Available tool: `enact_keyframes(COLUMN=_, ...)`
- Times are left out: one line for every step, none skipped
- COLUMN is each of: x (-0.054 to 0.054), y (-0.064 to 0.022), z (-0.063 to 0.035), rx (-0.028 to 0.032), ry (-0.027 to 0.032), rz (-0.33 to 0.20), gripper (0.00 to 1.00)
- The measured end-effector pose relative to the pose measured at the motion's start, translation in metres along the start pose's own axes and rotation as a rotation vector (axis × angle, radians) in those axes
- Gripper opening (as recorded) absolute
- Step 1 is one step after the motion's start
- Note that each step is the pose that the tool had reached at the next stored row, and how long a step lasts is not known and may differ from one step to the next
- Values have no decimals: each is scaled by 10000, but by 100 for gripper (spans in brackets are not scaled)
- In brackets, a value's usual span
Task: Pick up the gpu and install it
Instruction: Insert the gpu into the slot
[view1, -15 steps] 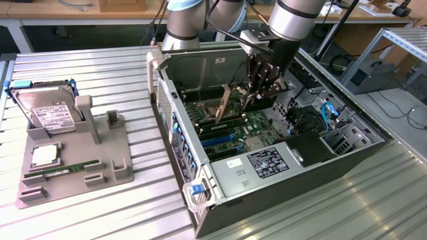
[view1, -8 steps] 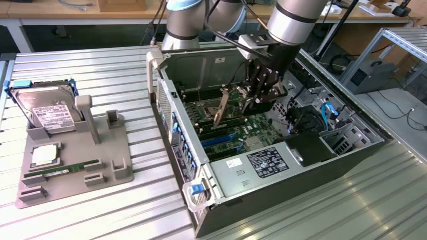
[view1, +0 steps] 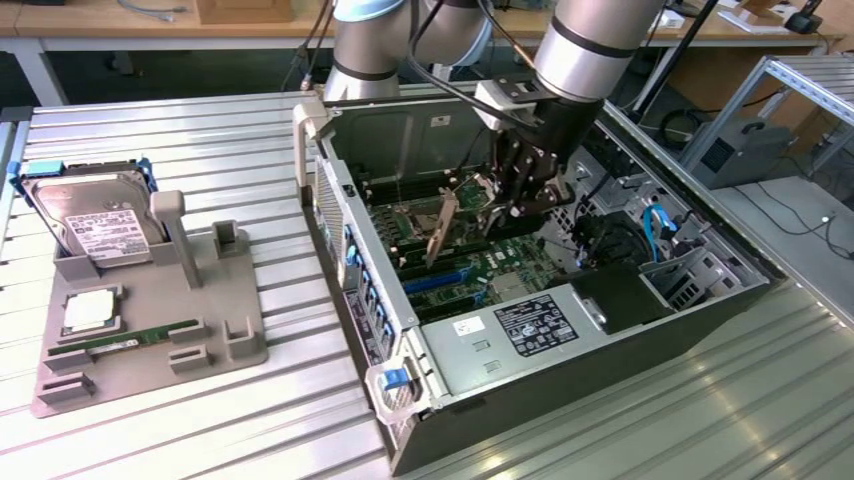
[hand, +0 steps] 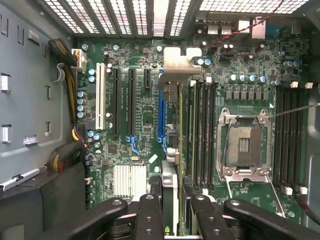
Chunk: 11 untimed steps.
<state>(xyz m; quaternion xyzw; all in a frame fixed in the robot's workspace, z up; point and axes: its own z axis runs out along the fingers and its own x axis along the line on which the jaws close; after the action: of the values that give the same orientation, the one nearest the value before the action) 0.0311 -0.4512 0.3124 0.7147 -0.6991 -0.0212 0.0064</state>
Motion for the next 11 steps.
enact_keyframes(x=10, y=8, z=7, rx=0, ry=0, rz=-1, gripper=27)
enact_keyframes(x=18, y=10, z=12, rx=0, ry=-1, rz=-1, gripper=27)
enact_keyframes(x=28, y=18, z=15, rx=0, ry=2, rz=1, gripper=27)
enact_keyframes(x=42, y=31, z=22, rx=1, ry=-2, rz=-1, gripper=27)
enact_keyframes(x=48, y=43, z=23, rx=0, ry=1, rz=-1, gripper=27)
enact_keyframes(x=52, y=54, z=25, rx=0, ry=0, rz=-1, gripper=27)
enact_keyframes(x=55, y=66, z=28, rx=1, ry=-1, rz=0, gripper=27)
enact_keyframes(x=60, y=89, z=30, rx=0, ry=0, rz=0, gripper=27)
enact_keyframes(x=63, y=119, z=33, rx=0, ry=0, rz=-1, gripper=27)
enact_keyframes(x=66, y=138, z=35, rx=0, ry=0, rz=0, gripper=27)
enact_keyframes(x=68, y=162, z=38, rx=0, ry=1, rz=0, gripper=27)
